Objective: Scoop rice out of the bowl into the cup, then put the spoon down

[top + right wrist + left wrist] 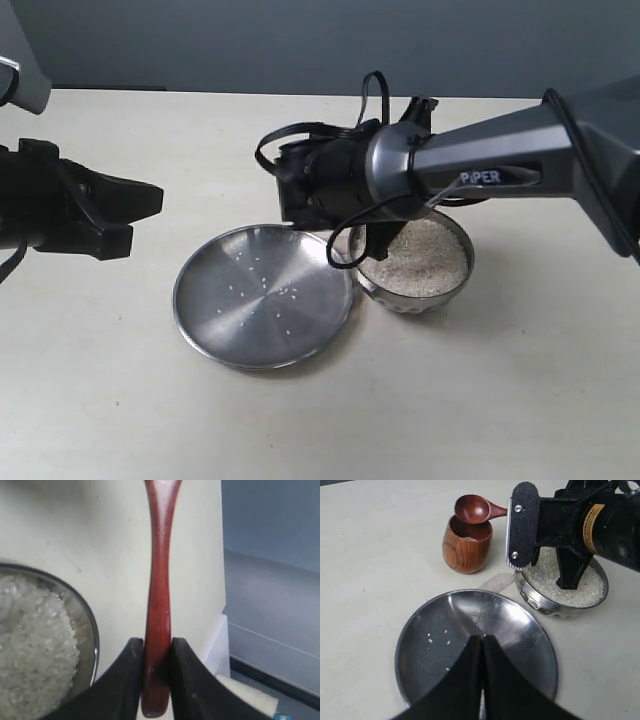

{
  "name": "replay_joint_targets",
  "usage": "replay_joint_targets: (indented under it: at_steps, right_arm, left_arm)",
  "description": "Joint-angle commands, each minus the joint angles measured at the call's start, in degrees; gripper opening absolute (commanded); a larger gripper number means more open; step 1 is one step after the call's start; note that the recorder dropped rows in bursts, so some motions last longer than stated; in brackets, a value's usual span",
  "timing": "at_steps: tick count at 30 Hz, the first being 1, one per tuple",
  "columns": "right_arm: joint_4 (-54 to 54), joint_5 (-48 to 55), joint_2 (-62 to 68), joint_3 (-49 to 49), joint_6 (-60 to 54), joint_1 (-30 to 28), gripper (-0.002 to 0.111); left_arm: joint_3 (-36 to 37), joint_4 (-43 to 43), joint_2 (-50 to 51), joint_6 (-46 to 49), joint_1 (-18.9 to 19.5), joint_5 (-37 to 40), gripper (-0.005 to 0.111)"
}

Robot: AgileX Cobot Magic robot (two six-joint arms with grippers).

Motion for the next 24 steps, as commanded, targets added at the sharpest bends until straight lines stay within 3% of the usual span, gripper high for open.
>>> replay_joint_targets:
  at_steps: [1, 16, 24]
  right_arm:
    - [5.8, 0.5, -4.2, 0.2, 0.0, -1.9, -0.001]
    - [16.1, -3.8, -6.4, 0.2, -3.6, -2.8, -0.001]
    - [28.3, -5.6, -13.2, 0.2, -0.4, -12.7, -0.001]
  left_arm:
    - [-0.5, -0.6, 0.2, 0.0, -0.4, 0.4, 0.0]
    - [-0.5, -0.1, 0.2, 0.0, -0.4, 0.4, 0.0]
    - [-0.5, -0.1, 0.2, 0.0, -0.4, 0.4, 0.0]
